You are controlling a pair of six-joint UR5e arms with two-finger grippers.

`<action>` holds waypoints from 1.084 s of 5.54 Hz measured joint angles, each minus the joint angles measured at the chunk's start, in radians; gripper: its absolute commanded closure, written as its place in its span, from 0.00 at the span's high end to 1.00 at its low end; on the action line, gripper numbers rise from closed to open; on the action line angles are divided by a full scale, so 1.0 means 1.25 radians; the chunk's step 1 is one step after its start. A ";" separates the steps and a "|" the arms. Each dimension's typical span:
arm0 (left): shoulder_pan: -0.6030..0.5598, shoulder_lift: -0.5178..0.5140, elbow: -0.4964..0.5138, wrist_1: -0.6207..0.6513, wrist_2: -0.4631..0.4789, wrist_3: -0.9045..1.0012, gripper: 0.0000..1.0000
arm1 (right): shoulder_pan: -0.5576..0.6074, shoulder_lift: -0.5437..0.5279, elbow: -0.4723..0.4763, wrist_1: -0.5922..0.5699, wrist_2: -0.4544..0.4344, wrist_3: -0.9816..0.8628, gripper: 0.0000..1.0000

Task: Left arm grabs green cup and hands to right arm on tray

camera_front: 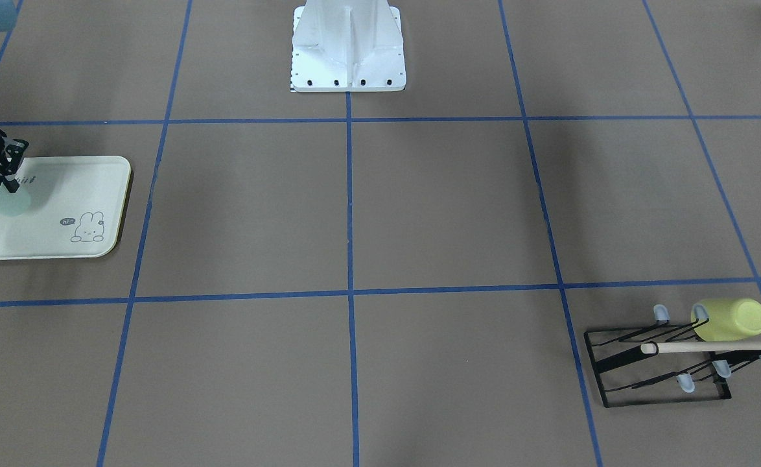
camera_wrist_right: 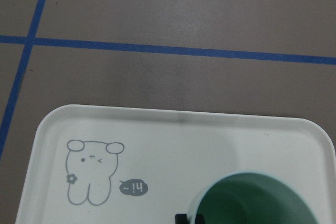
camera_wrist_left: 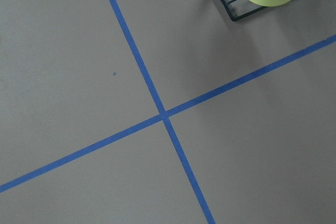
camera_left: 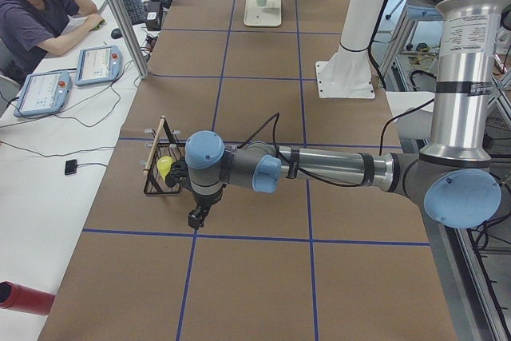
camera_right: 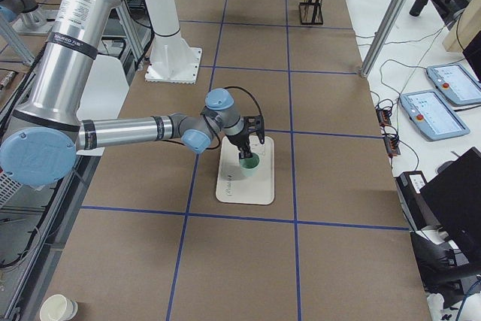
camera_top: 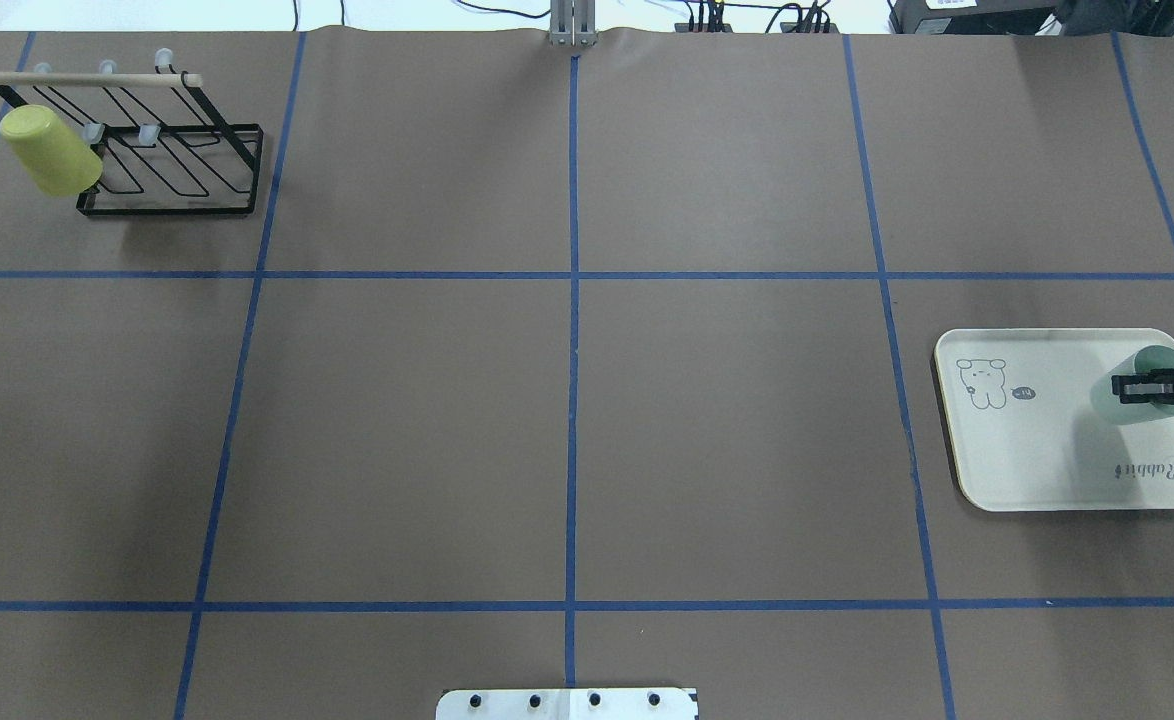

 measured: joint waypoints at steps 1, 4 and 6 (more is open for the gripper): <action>0.000 0.000 0.000 0.000 0.000 0.000 1.00 | -0.054 0.001 -0.005 0.005 -0.055 0.046 0.90; 0.000 0.001 0.001 0.000 0.000 -0.002 1.00 | -0.082 0.006 -0.004 0.004 -0.047 0.067 0.99; 0.000 0.004 0.000 0.000 0.000 -0.002 1.00 | 0.033 0.009 0.000 -0.013 0.119 -0.022 0.99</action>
